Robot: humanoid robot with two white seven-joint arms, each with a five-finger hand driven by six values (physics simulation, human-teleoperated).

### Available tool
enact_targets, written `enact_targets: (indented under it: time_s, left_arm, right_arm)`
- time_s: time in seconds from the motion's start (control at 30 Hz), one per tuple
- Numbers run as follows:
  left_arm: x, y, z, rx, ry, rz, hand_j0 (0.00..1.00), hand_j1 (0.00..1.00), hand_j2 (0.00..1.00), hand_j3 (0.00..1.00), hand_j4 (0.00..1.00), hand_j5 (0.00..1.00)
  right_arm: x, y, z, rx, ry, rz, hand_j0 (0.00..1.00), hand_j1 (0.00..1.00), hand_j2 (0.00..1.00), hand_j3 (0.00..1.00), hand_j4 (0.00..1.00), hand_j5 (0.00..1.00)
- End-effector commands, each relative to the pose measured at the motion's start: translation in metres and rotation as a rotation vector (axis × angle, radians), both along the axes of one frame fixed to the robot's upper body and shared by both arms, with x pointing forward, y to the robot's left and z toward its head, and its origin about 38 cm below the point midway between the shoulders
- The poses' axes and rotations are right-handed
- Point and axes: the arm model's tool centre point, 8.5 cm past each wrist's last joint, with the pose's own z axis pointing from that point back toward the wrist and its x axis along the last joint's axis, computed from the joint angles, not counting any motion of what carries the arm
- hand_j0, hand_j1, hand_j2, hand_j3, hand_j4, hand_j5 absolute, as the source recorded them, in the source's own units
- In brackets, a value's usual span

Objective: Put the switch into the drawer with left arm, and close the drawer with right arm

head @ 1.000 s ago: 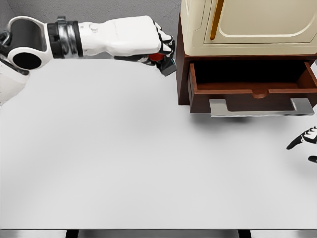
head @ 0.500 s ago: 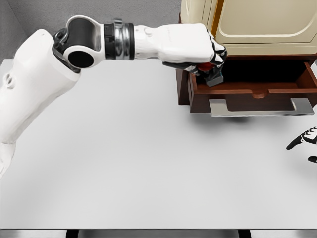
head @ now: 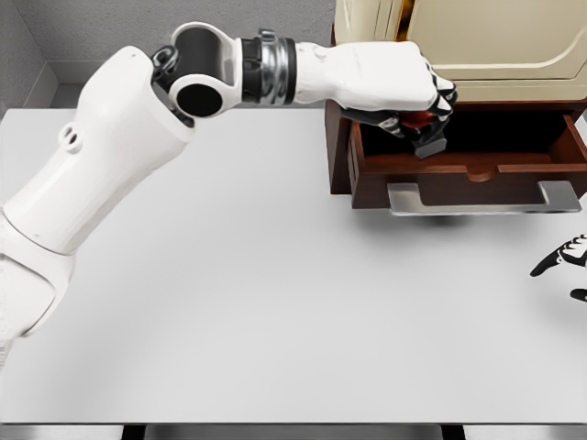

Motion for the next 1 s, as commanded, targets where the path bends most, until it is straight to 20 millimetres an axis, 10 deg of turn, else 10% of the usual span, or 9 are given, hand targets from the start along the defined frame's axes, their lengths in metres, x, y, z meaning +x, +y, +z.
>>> enact_targets:
  time_s: [0.0,0.43,0.7,0.97]
  left_arm:
    - [-0.002,-0.009,0.001,-0.016,0.013,-0.011,0.32,0.32,0.32,0.32,0.32,0.32]
    - [0.021,-0.004,-0.015,-0.061,0.104,0.058,0.38,0.38,0.38,0.38,0.38,0.38]
    - [0.025,0.000,-0.012,-0.077,0.111,0.070,0.80,0.80,0.80,0.80,0.80,0.80]
    - [0.022,-0.004,-0.008,-0.086,0.108,0.057,0.87,0.87,0.87,0.87,0.87,0.87]
  right_arm:
    - [0.000,0.000,0.001,0.006,0.001,-0.002,0.67,0.67,0.67,0.67,0.67,0.67]
    - [0.000,0.000,0.000,0.006,0.002,-0.002,0.67,0.67,0.67,0.67,0.67,0.67]
    - [0.000,0.000,0.000,0.006,0.002,-0.002,0.67,0.67,0.67,0.67,0.67,0.67]
    - [0.000,0.000,0.000,0.006,0.002,-0.002,0.67,0.67,0.67,0.67,0.67,0.67]
